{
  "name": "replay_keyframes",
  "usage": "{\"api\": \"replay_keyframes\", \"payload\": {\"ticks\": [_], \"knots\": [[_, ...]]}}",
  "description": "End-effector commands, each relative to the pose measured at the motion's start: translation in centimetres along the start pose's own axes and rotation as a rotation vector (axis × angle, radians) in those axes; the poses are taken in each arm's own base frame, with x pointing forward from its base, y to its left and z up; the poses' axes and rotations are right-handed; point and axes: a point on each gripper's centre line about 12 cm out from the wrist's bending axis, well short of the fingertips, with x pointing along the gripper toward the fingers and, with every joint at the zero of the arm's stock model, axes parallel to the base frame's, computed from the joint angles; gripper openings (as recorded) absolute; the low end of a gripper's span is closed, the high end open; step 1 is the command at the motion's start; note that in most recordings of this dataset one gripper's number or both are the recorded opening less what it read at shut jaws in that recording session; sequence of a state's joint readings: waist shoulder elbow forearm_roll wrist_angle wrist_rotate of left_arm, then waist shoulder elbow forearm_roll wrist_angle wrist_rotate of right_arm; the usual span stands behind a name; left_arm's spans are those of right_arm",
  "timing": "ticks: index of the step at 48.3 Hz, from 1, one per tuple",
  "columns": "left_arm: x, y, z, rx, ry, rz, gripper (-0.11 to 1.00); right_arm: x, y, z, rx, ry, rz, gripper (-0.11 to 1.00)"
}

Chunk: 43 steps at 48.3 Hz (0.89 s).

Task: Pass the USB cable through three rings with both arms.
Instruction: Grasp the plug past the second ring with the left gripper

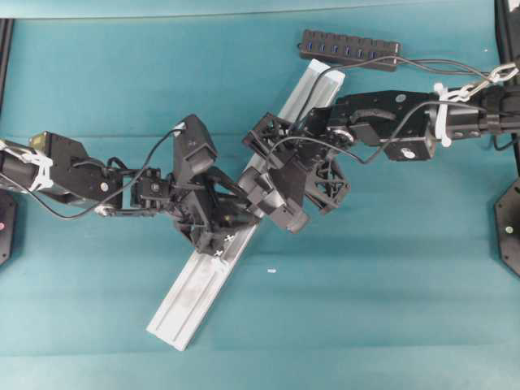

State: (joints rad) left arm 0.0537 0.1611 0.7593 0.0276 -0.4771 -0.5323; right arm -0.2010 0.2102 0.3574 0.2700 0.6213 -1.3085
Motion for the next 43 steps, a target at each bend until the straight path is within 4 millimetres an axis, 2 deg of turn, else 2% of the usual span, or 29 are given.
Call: {"api": "replay_keyframes", "payload": {"ticks": [1,6,8,35,39,43], "knots": [[0.02,-0.28,0.6,0.005,-0.026,-0.014,0.43,-0.03,-0.09,0.45,0.01,-0.008,-0.005,0.1],[0.01,-0.19,0.45,0.007,-0.022,-0.012,0.19,0.0,-0.02,0.41,0.01,-0.007,-0.002,0.1],[0.01,-0.18,0.42,0.007,-0.019,-0.01,0.15,-0.03,-0.09,0.45,0.01,-0.008,-0.005,0.1],[-0.03,-0.2,0.1,0.006,-0.004,-0.006,0.15,-0.08,-0.36,0.55,0.009,-0.014,-0.023,0.11],[-0.01,-0.22,0.12,0.006,-0.002,-0.005,0.15,-0.08,-0.27,0.52,0.009,-0.011,-0.015,0.18],[-0.01,-0.11,0.18,0.005,-0.004,-0.003,0.15,-0.09,-0.2,0.43,0.011,-0.008,-0.007,0.35]]}}
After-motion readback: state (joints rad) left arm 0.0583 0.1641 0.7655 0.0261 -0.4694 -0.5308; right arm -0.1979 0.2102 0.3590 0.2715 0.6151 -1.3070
